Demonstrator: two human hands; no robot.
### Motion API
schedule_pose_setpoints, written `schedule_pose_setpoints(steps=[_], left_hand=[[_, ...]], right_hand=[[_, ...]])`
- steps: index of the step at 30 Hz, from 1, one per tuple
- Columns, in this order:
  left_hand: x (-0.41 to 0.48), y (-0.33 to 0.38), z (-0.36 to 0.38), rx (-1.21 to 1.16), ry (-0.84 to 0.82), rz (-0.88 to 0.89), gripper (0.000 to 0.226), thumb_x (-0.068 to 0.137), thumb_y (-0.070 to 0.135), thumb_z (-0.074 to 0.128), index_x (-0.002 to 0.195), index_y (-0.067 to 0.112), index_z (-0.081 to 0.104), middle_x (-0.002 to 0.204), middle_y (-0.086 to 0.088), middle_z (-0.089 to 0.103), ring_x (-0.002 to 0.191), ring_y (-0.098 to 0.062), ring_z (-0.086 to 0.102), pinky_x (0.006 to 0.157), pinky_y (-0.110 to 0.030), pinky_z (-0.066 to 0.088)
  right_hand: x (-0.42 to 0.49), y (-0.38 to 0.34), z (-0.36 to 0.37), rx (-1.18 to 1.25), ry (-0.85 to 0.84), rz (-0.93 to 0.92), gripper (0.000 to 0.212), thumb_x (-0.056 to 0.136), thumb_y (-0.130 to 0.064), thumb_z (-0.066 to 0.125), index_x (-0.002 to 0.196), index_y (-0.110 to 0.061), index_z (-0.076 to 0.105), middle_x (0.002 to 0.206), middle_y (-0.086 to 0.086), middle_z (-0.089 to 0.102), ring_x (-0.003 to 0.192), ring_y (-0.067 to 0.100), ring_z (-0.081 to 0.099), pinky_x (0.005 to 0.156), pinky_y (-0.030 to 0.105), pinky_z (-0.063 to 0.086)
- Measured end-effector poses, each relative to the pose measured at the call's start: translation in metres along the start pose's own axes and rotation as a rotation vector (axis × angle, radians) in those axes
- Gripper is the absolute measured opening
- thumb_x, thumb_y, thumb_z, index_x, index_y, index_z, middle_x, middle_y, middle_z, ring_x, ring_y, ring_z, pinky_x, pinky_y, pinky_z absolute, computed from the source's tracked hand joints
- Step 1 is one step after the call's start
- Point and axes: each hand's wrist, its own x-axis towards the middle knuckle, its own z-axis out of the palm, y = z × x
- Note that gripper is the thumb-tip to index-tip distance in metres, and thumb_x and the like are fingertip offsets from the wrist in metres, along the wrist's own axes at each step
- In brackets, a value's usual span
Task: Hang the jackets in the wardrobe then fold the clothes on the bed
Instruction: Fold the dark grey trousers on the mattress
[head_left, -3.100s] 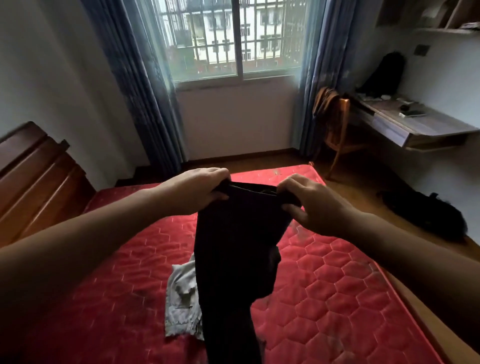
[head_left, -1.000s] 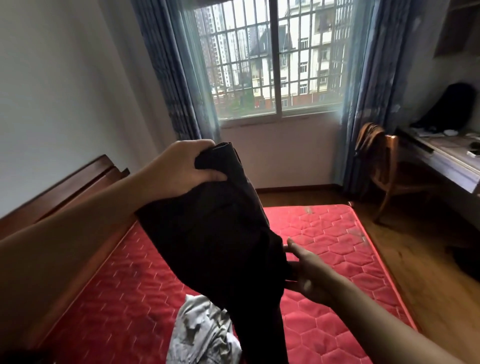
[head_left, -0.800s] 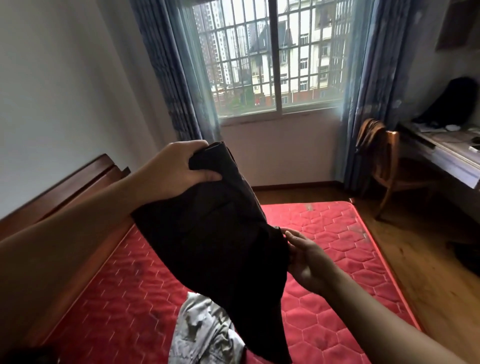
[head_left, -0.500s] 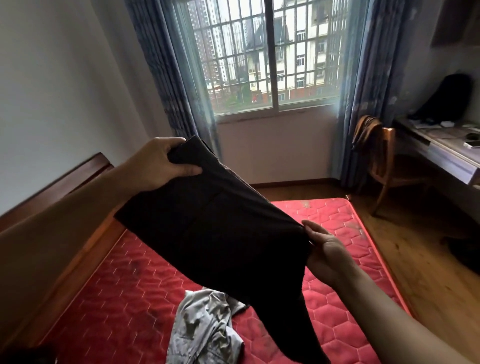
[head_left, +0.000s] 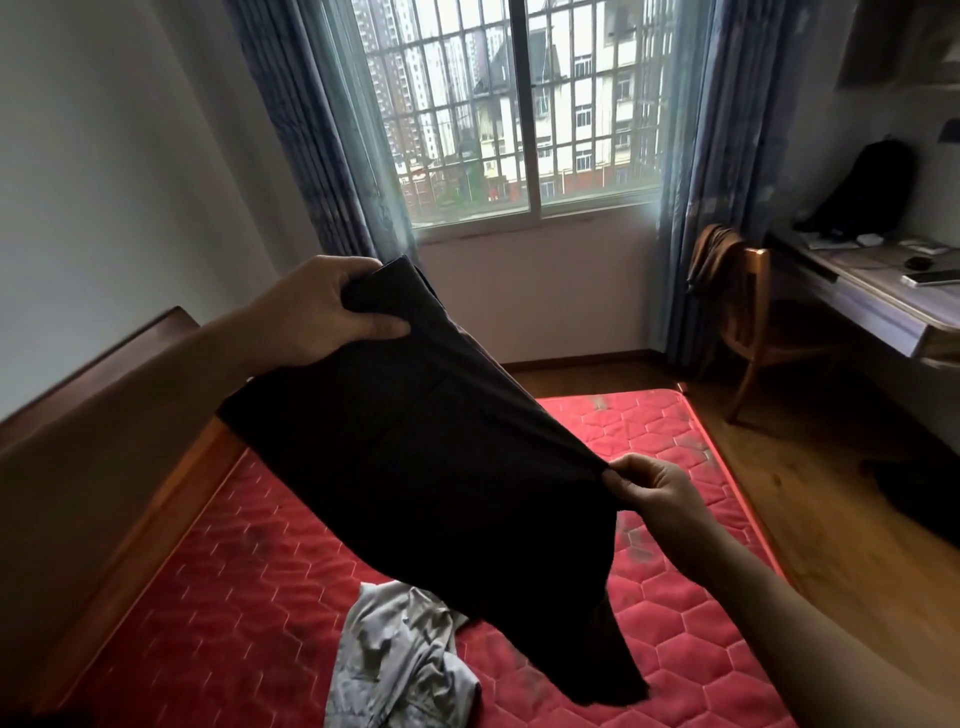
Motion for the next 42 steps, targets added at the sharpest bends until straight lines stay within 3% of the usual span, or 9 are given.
schedule_pose_setpoints(steps=[7, 11, 14, 20, 25, 32, 36, 39, 42], left_hand=[[0.010, 0.014, 0.009, 0.087, -0.112, 0.049, 0.024, 0.076, 0.027, 0.085, 0.088, 0.039, 0.068, 0.085, 0.019, 0.073, 0.077, 0.003, 0.068, 0.070, -0.013, 0.050], [0.014, 0.025, 0.024, 0.156, -0.214, 0.082, 0.022, 0.078, 0.027, 0.085, 0.093, 0.023, 0.070, 0.084, 0.004, 0.072, 0.078, -0.013, 0.070, 0.074, -0.037, 0.057], [0.012, 0.035, 0.026, 0.190, -0.247, 0.117, 0.023, 0.078, 0.024, 0.085, 0.093, 0.017, 0.069, 0.082, 0.000, 0.070, 0.075, -0.014, 0.068, 0.072, -0.037, 0.055], [0.001, 0.041, -0.009, 0.240, -0.115, 0.079, 0.019, 0.078, 0.032, 0.083, 0.086, 0.027, 0.067, 0.079, 0.007, 0.069, 0.071, -0.005, 0.065, 0.065, -0.028, 0.049], [-0.005, 0.042, -0.016, 0.273, -0.115, 0.047, 0.021, 0.077, 0.032, 0.084, 0.080, 0.033, 0.063, 0.077, 0.011, 0.068, 0.070, -0.001, 0.064, 0.066, -0.026, 0.047], [-0.008, 0.037, -0.018, 0.216, -0.088, 0.014, 0.024, 0.077, 0.034, 0.084, 0.094, 0.026, 0.070, 0.086, 0.006, 0.073, 0.079, -0.011, 0.070, 0.081, -0.047, 0.057], [-0.004, 0.042, -0.007, 0.230, -0.129, 0.042, 0.022, 0.077, 0.034, 0.085, 0.089, 0.027, 0.068, 0.081, 0.008, 0.071, 0.073, -0.005, 0.067, 0.072, -0.035, 0.054], [0.000, 0.048, 0.008, 0.296, -0.160, 0.081, 0.028, 0.074, 0.039, 0.086, 0.089, 0.023, 0.068, 0.080, 0.005, 0.069, 0.073, -0.007, 0.065, 0.069, -0.033, 0.052], [0.002, 0.051, 0.020, 0.327, -0.150, 0.123, 0.031, 0.070, 0.045, 0.086, 0.083, 0.025, 0.066, 0.074, 0.008, 0.065, 0.070, -0.004, 0.062, 0.062, -0.024, 0.045]], right_hand=[[0.015, -0.061, 0.029, -0.387, -0.242, -0.022, 0.056, 0.083, -0.032, 0.081, 0.133, -0.030, 0.058, 0.136, -0.012, 0.054, 0.125, 0.000, 0.050, 0.097, 0.022, 0.039], [0.027, -0.143, 0.087, -0.269, -0.320, -0.302, 0.041, 0.087, -0.012, 0.077, 0.125, -0.011, 0.061, 0.113, 0.015, 0.070, 0.102, 0.015, 0.067, 0.090, 0.032, 0.055], [0.041, -0.180, 0.101, -0.520, -0.316, -0.435, 0.023, 0.089, -0.016, 0.076, 0.107, -0.004, 0.067, 0.091, 0.013, 0.069, 0.082, 0.013, 0.059, 0.083, 0.040, 0.052], [0.036, -0.108, 0.072, -0.801, -0.447, -0.172, 0.015, 0.096, -0.009, 0.064, 0.104, -0.001, 0.074, 0.093, 0.002, 0.072, 0.085, 0.014, 0.065, 0.087, 0.047, 0.055], [0.029, -0.059, 0.057, -0.761, -0.478, -0.017, 0.018, 0.096, -0.011, 0.064, 0.081, -0.019, 0.070, 0.066, -0.009, 0.066, 0.059, 0.003, 0.061, 0.057, 0.026, 0.052], [0.025, -0.059, 0.026, -1.039, -0.478, 0.058, 0.013, 0.093, -0.019, 0.069, 0.083, -0.027, 0.071, 0.085, -0.007, 0.071, 0.073, -0.001, 0.059, 0.076, 0.032, 0.054], [0.028, -0.134, 0.046, -0.751, -0.395, -0.081, 0.050, 0.086, -0.020, 0.079, 0.133, -0.017, 0.061, 0.131, -0.001, 0.063, 0.122, 0.018, 0.061, 0.102, 0.029, 0.049], [0.019, -0.196, 0.078, -0.405, -0.336, -0.291, 0.041, 0.089, -0.020, 0.075, 0.127, -0.008, 0.062, 0.117, 0.013, 0.072, 0.109, 0.027, 0.068, 0.094, 0.037, 0.056], [0.014, -0.224, 0.096, -0.475, -0.252, -0.406, 0.031, 0.089, -0.024, 0.077, 0.111, -0.005, 0.066, 0.095, 0.013, 0.073, 0.088, 0.026, 0.071, 0.084, 0.045, 0.056]])
